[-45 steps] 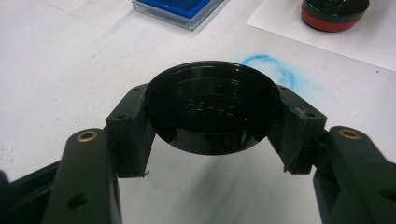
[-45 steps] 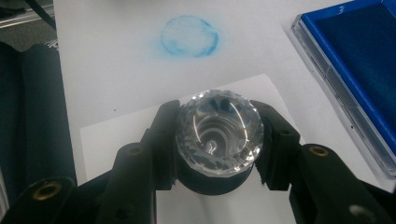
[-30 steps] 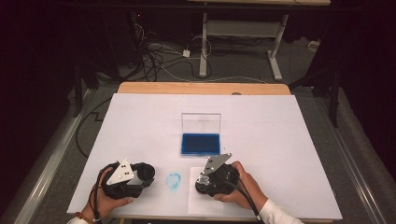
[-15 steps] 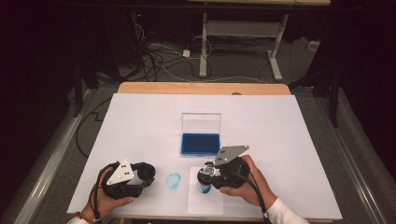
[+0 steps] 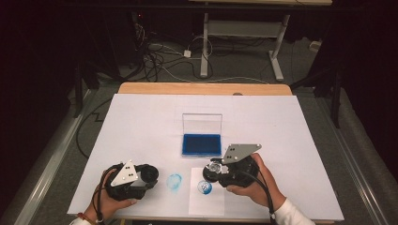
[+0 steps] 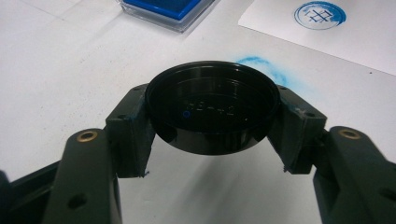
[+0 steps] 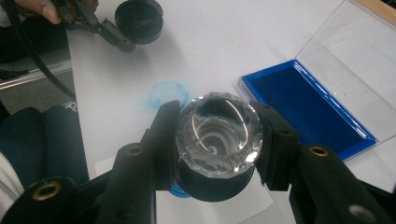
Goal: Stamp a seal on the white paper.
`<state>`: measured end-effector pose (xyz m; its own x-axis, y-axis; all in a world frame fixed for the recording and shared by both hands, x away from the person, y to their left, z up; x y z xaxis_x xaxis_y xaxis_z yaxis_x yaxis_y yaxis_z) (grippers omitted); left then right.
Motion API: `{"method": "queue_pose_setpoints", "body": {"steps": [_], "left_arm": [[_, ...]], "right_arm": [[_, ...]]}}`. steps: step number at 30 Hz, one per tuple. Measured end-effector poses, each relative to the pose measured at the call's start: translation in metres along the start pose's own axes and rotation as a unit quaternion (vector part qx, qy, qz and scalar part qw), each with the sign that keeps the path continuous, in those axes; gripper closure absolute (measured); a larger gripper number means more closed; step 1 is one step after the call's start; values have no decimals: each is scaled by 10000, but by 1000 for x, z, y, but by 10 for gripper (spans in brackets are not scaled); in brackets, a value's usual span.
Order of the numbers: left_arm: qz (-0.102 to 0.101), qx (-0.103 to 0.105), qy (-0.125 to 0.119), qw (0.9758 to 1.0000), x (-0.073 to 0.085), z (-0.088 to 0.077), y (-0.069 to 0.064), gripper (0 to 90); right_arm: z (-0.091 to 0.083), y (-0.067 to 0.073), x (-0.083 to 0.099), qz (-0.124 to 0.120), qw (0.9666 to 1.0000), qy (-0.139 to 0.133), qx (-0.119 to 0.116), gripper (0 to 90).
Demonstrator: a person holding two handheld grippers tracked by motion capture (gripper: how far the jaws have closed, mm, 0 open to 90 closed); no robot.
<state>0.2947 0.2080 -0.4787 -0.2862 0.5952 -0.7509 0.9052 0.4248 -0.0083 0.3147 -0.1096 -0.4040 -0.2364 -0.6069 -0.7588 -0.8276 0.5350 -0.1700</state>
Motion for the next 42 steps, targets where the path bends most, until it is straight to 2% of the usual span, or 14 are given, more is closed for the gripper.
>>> {"method": "queue_pose_setpoints", "body": {"steps": [4, 10, 18, 33, 42], "left_arm": [[-7, 2, 5, 10000, 0, 0, 0, 367], [-4, 10, 10, 10000, 1, 1, 0, 367], [2, 6, 25, 10000, 2, 0, 1, 367], [-5, 21, 44, 10000, 2, 1, 1, 367], [5, 52, 69, 10000, 1, 3, 0, 367]], "right_arm": [[7, 5, 2, -64, 9999, 124, -64, 565], [30, 15, 11, -278, 9980, 537, -163, 565], [45, 22, 16, -391, 9958, 786, -246, 565], [54, 26, 21, -476, 9932, 1037, -247, 565], [55, 29, 21, -449, 9927, 1114, -92, 565]]}}
Point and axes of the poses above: each handheld gripper's, and its own axes: z roughly forward along the jaws, x roughly out of its underside, y roughly to its left, the point moved 3 cm from there along z, roughly forward along the jaws, and after that the axes turned 11 degrees about x, right-handed, at the moved point
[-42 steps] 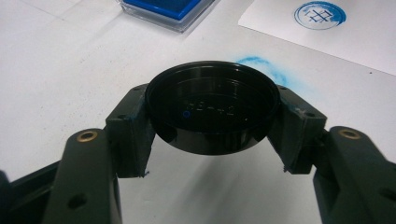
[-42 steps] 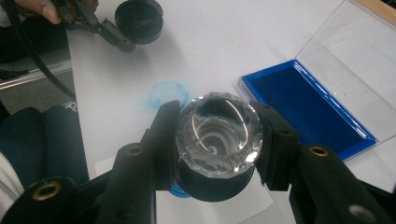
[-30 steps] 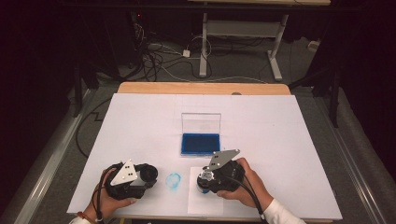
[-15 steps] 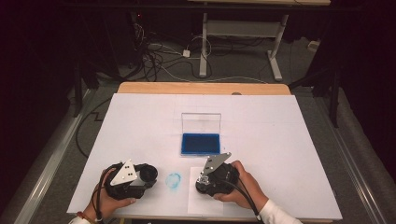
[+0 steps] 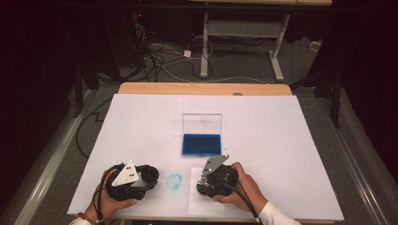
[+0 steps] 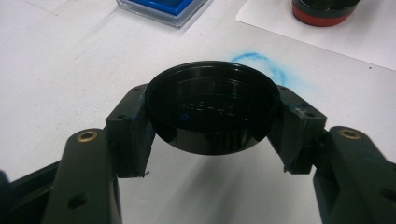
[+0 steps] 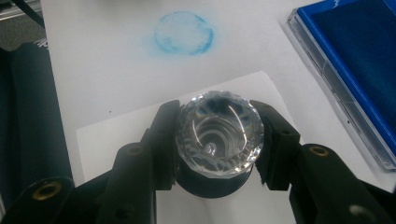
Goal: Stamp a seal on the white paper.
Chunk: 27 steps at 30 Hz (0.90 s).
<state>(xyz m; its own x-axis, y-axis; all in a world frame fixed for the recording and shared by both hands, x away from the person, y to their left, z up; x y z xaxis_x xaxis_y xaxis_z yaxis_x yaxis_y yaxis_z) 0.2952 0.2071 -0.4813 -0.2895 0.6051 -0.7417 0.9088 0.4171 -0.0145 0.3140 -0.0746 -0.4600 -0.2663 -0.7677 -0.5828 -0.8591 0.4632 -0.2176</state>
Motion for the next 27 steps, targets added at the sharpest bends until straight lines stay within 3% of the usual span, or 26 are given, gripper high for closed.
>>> {"method": "queue_pose_setpoints", "body": {"steps": [27], "left_arm": [[-16, 43, 26, 10000, -1, 3, 0, 367]], "right_arm": [[1, 3, 1, -67, 9999, -3, 95, 564]]}}
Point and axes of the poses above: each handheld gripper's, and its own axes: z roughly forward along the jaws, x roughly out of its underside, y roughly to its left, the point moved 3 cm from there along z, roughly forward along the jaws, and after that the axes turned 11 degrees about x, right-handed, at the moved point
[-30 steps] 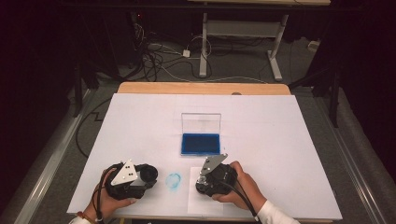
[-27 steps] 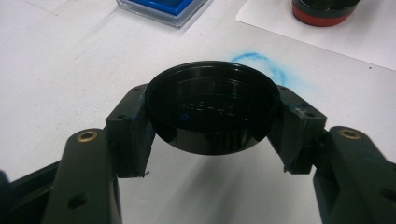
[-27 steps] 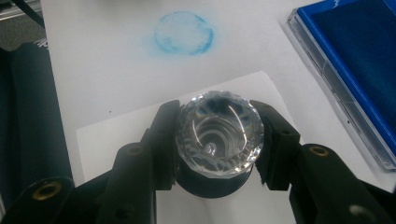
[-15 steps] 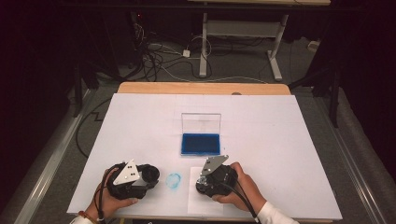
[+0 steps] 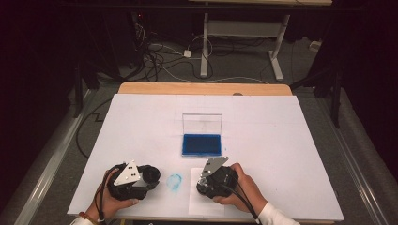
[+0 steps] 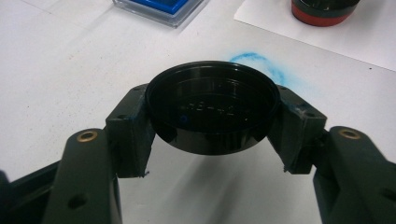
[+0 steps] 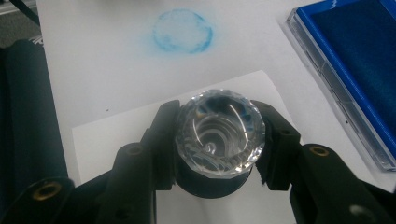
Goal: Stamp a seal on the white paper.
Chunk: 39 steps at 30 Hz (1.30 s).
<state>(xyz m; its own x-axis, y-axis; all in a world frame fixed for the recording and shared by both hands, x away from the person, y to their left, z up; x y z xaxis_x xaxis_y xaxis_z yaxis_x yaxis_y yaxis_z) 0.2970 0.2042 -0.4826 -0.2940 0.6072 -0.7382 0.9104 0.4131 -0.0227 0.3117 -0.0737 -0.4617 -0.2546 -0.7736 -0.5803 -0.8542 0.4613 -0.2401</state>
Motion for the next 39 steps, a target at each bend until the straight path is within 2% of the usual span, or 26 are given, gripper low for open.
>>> {"method": "queue_pose_setpoints", "body": {"steps": [9, 12, 17, 26, 34, 39], "left_arm": [[19, -9, -10, 10000, -1, 0, -1, 367], [12, -21, -32, 10000, -1, -1, -1, 367], [11, -37, -39, 10000, -1, -2, -1, 367], [46, -15, -79, 10000, -4, -2, -4, 367], [32, 55, -140, 9999, -7, 1, -7, 367], [31, 129, -159, 9998, -9, 3, -8, 367]], "right_arm": [[-1, -4, 2, 167, 9998, 2, -122, 564], [-7, -5, -1, 240, 9992, -167, -276, 564], [-29, -9, -12, 184, 9983, -547, 16, 564], [-55, -27, -5, 359, 9945, -960, 193, 564], [-72, -37, 1, 430, 9917, -1186, 263, 564], [-75, -39, 1, 426, 9912, -1226, 279, 564]]}}
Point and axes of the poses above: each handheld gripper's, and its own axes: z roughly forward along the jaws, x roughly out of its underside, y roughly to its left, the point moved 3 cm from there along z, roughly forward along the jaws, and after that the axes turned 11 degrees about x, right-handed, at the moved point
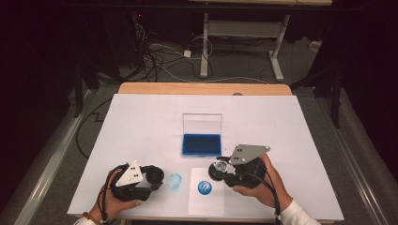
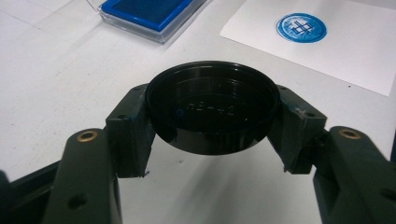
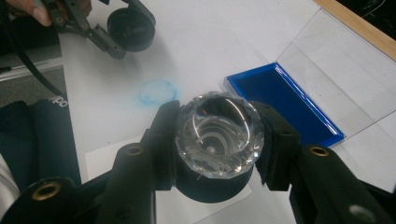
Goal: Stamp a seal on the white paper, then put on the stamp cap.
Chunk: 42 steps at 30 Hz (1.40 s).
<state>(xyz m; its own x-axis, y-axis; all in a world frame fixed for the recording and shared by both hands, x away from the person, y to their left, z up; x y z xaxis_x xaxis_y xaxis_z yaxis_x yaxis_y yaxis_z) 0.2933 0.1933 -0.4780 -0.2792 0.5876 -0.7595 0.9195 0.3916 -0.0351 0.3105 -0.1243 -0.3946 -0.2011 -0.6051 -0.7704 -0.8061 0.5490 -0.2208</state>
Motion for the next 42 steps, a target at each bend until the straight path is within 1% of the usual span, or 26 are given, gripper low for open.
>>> {"method": "queue_pose_setpoints", "body": {"steps": [4, 9, 16, 20, 21, 28, 30, 33, 35, 38, 42], "left_arm": [[7, 7, -19, 10000, -1, 0, 0, 367], [17, 23, -38, 10000, -2, 1, -1, 367], [27, 127, -84, 9999, -6, 5, -3, 367], [62, 213, -65, 9997, -9, 9, -4, 367], [71, 212, -54, 9997, -9, 10, -4, 367], [178, 289, -25, 9994, -16, 16, -8, 367], [162, 325, -52, 9993, -19, 19, -9, 367], [192, 414, -85, 9989, -24, 23, -12, 367], [238, 457, -86, 9986, -27, 26, -14, 367], [280, 567, -158, 9979, -34, 30, -18, 367], [317, 714, -224, 9967, -43, 37, -24, 367]], "right_arm": [[-2, -3, -1, 11, 10000, -74, -3, 564], [-6, -6, -1, 26, 9999, -114, 50, 564], [-10, -7, -5, 28, 9997, -221, 57, 564], [-11, -10, -6, 71, 9997, -244, 59, 564], [-12, -12, -6, 73, 9996, -257, 98, 564], [-17, -14, -7, 120, 9992, -351, 125, 564], [-18, -15, -8, 136, 9991, -384, 88, 564], [-19, -14, -8, 148, 9991, -388, 108, 564], [-20, -13, -10, 153, 9989, -428, 86, 564], [-21, -11, -14, 153, 9986, -499, 68, 564], [-21, -7, -19, 169, 9981, -588, -42, 564]]}}
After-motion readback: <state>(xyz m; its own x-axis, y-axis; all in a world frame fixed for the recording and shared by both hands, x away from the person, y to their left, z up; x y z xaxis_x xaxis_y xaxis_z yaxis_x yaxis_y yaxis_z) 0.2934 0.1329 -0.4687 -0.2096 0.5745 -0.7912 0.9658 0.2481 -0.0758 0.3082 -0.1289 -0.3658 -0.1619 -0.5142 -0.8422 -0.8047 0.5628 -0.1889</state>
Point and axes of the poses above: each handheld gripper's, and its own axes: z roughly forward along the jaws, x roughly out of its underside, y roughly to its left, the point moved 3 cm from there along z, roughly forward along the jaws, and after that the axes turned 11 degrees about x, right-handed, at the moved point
